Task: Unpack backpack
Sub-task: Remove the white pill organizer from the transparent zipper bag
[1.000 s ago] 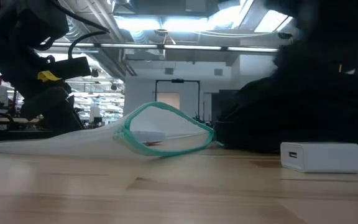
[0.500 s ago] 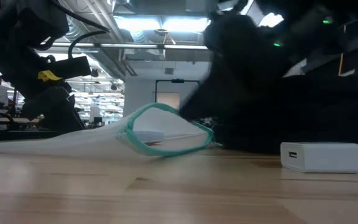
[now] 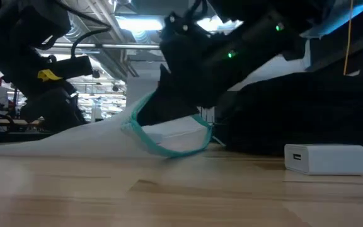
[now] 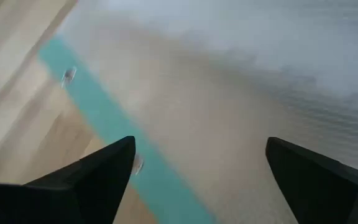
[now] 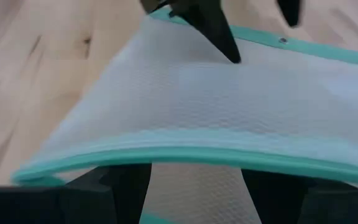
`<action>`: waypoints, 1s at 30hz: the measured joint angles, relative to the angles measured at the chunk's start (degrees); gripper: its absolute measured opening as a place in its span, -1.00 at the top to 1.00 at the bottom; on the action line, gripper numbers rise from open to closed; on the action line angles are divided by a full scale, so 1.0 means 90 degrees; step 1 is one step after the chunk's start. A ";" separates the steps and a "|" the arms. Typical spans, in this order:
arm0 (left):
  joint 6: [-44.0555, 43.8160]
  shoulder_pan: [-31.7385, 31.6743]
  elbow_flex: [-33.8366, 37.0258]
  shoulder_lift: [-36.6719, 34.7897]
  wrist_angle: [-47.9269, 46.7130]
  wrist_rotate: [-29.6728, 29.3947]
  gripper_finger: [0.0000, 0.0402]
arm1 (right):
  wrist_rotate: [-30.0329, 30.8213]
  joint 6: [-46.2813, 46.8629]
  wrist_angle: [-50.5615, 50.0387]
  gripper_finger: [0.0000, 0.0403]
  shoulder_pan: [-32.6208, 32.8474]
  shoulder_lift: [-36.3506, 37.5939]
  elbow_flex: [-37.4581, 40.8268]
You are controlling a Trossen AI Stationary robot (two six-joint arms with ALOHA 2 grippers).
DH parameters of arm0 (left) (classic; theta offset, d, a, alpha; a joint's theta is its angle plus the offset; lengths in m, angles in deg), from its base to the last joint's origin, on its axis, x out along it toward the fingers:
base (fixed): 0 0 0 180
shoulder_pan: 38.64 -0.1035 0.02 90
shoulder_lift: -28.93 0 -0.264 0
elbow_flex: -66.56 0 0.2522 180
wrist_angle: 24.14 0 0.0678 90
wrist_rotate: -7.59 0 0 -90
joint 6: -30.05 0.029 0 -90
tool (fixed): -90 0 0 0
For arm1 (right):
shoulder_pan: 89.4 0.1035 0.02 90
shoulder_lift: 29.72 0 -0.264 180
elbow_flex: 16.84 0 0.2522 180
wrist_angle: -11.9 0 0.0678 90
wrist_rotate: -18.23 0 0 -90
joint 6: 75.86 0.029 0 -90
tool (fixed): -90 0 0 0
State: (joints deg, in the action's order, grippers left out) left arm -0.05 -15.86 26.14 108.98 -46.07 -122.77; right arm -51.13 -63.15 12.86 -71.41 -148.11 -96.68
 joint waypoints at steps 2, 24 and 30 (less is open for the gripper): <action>0.0689 0.0063 0.0000 0.0000 0.0237 0.0014 -0.74 | -0.0036 -0.0095 -0.0223 -0.09 0.0007 0.0000 -0.0067; 0.2233 -0.1407 0.0000 0.0333 0.1869 0.0987 -0.74 | -0.0218 0.0129 -0.0705 -0.09 0.0000 -0.0007 -0.0090; 0.2034 -0.1426 0.0000 0.0912 0.2329 0.1048 -0.74 | -0.0249 0.0129 -0.0695 -0.09 0.0000 -0.0007 -0.0090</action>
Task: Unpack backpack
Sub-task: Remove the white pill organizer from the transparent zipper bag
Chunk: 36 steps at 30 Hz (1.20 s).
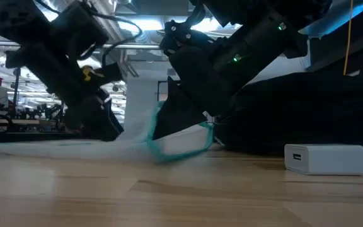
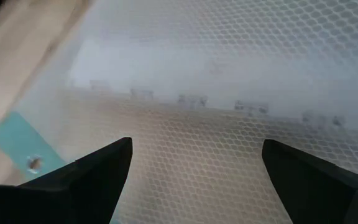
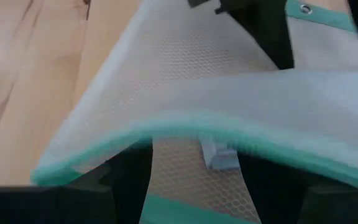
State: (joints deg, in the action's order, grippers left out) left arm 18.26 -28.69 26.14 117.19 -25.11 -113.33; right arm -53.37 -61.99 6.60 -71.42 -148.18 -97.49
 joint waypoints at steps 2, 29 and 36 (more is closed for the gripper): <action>-0.0197 0.0012 -0.0014 0.0256 0.0281 0.0061 -0.74 | -0.0003 0.0124 -0.0022 -0.09 0.0000 0.0000 0.0001; -0.0812 0.0228 -0.0005 0.0846 0.0859 0.0108 -0.74 | 0.0780 0.1124 -0.0923 -0.10 -0.0002 0.0231 -0.0419; -0.0844 0.0228 -0.0002 0.0846 0.0855 0.0106 -0.74 | 0.1577 0.1103 -0.0896 -0.10 -0.0005 0.0196 -0.0541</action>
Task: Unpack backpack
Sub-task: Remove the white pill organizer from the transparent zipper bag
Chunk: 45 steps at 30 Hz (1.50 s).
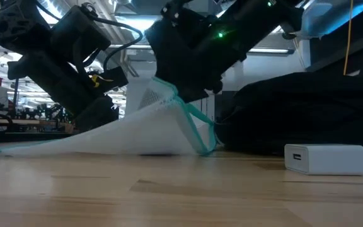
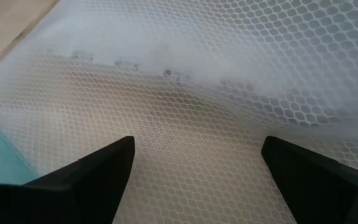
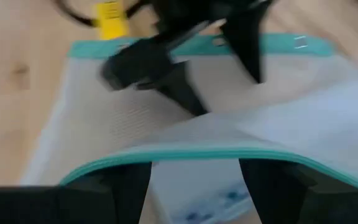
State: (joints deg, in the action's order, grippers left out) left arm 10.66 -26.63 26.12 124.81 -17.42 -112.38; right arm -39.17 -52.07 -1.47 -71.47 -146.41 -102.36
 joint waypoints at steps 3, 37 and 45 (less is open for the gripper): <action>-0.0007 0.0000 0.0000 0.0002 -0.0001 -0.0001 -0.74 | 0.0313 0.0104 -0.0040 -0.10 -0.0063 -0.0152 0.0096; -0.0039 0.0005 0.0000 0.0007 -0.0018 -0.0015 -0.74 | 0.0118 0.1315 -0.3170 -0.10 0.0750 0.0355 0.0121; -0.0041 0.0005 0.0000 0.0007 -0.0014 -0.0009 -0.74 | -0.0114 0.2251 -0.4125 -0.09 0.1262 0.0487 0.0114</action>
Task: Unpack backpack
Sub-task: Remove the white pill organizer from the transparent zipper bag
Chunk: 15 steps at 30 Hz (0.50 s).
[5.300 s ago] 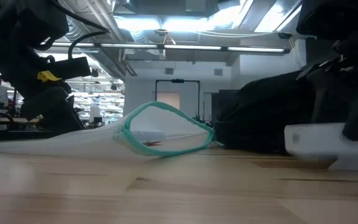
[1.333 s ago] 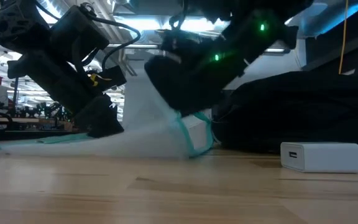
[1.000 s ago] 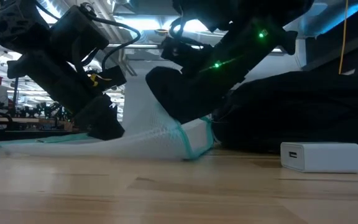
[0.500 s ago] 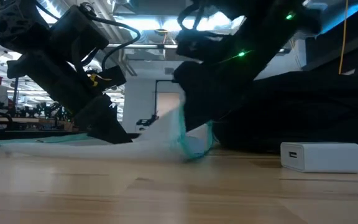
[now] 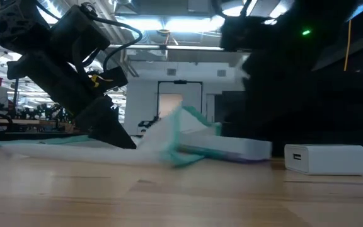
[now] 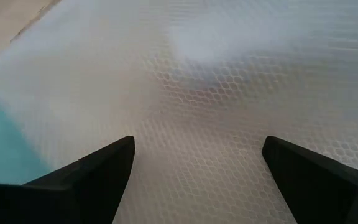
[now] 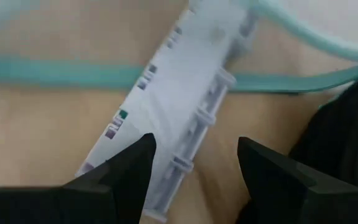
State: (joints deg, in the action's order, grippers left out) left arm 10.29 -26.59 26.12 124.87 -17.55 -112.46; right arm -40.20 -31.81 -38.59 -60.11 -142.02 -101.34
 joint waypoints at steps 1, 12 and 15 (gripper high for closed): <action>-0.0002 0.0000 0.0000 0.0000 0.0002 0.0011 -0.74 | -0.0052 0.0112 -0.0127 -0.09 0.0085 0.0039 0.0003; -0.0049 0.0000 0.0005 0.0000 0.0009 0.0011 -0.74 | 0.0446 0.0919 -0.0640 -0.09 0.0878 0.0816 0.0027; -0.0051 -0.0002 0.0005 0.0000 0.0011 0.0011 -0.74 | 0.0719 0.1476 -0.0342 -0.10 0.0814 0.0827 0.0027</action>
State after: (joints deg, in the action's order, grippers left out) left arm 9.83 -26.61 26.17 124.87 -17.45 -112.36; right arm -33.73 -18.53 -41.67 -52.78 -134.58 -101.10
